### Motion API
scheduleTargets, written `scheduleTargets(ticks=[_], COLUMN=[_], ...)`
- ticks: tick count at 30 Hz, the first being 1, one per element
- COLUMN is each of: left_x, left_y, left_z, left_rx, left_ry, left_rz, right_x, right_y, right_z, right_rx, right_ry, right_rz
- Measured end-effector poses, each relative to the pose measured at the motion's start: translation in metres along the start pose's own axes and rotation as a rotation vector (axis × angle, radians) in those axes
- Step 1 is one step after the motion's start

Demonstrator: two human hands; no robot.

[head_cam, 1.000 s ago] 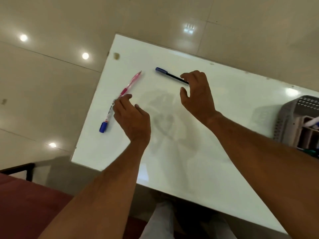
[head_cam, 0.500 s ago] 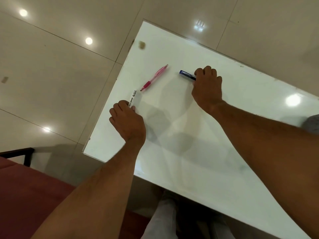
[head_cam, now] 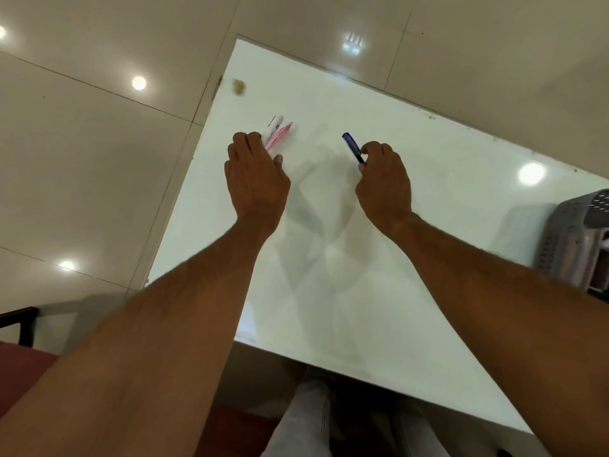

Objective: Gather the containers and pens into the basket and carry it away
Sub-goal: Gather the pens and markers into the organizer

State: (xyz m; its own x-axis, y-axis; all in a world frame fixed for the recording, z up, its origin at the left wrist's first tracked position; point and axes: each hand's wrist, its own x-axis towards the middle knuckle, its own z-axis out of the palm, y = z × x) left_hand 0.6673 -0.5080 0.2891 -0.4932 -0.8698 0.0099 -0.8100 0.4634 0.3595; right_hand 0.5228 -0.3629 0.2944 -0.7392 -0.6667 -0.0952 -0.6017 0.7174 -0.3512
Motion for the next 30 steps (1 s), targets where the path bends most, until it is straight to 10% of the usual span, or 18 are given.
scheduleTargets(ticks=[10, 30], left_x=[0.000, -0.149], left_y=[0.013, 0.281], left_z=[0.012, 0.012], left_rx=[0.016, -1.016], left_ry=[-0.123, -0.288], left_rz=[0.058, 0.202], right_x=[-0.032, -0.114], right_y=[0.019, 0.157], right_z=[-0.002, -0.136], right_rx=[0.117, 0.376], right_ry=[-0.012, 0.402], right_rz=[0.094, 0.132])
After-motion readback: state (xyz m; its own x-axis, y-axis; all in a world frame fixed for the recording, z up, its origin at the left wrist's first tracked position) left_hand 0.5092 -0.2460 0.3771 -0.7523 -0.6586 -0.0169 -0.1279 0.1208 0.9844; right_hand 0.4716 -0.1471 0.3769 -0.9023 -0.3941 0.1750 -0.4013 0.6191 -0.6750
